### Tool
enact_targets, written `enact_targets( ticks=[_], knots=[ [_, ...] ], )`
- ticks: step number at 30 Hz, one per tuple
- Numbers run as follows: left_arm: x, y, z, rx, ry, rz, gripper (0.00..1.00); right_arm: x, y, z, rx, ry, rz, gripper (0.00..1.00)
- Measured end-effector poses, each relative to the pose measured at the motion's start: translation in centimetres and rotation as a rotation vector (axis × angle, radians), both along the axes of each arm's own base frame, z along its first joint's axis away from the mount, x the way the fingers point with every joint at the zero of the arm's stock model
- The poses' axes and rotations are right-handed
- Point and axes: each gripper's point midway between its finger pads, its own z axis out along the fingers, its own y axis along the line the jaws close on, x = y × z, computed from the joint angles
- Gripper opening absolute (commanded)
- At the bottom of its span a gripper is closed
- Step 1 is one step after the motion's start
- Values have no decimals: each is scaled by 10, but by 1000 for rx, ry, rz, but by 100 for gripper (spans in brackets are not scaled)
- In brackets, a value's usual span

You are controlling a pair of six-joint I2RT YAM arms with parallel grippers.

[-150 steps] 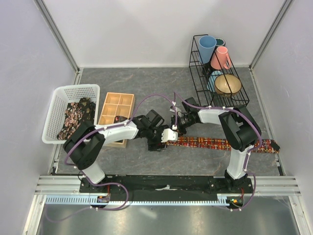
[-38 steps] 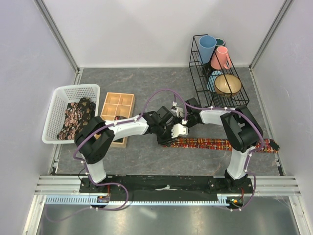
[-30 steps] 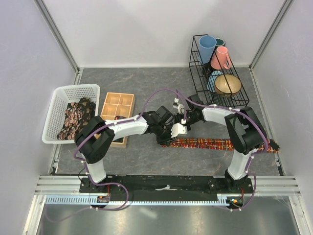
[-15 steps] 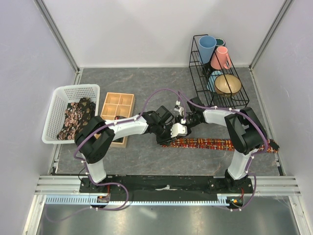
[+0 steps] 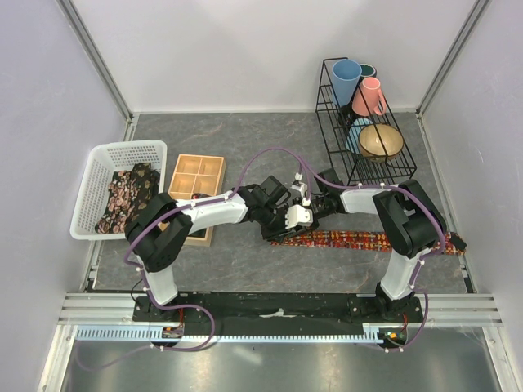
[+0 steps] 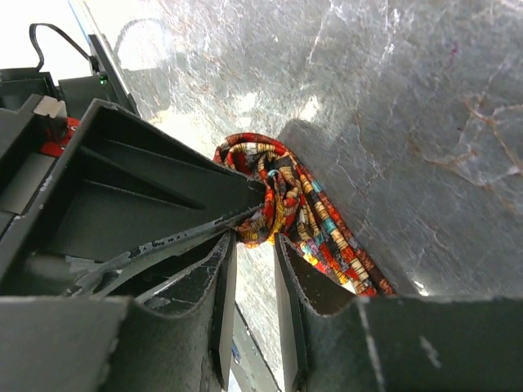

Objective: Roll the ties
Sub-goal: Roll the tie at the center of the board.

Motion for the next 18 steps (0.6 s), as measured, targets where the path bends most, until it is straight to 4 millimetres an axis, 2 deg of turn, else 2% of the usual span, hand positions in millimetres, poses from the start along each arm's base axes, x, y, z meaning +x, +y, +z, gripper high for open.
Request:
enact_targets(
  ticks=[2, 5, 6, 8, 9, 13, 14, 16, 17, 18],
  knots=[
    [0, 0, 0, 0, 1, 0, 36, 1, 1, 0, 4, -2, -6, 31],
    [0, 0, 0, 1, 2, 1, 36, 4, 3, 1, 14, -10, -13, 20],
    [0, 0, 0, 0, 2, 0, 37, 4, 3, 1, 17, -9, -15, 13],
    [1, 0, 0, 1, 2, 2, 36, 5, 4, 2, 21, -14, -15, 9],
    [1, 0, 0, 1, 2, 2, 37, 5, 4, 2, 22, -14, -15, 2],
    [1, 0, 0, 5, 7, 4, 37, 4, 4, 1, 21, -16, -11, 0],
    [1, 0, 0, 6, 9, 6, 46, 4, 4, 1, 21, -16, -11, 0],
    [1, 0, 0, 8, 14, 10, 57, 4, 4, 1, 20, -16, -11, 0],
    [0, 1, -1, 11, 16, 11, 66, 4, 4, 1, 20, -17, -12, 0],
    [0, 2, -1, 14, 20, 14, 70, 4, 4, 1, 19, -17, -12, 0]
  ],
)
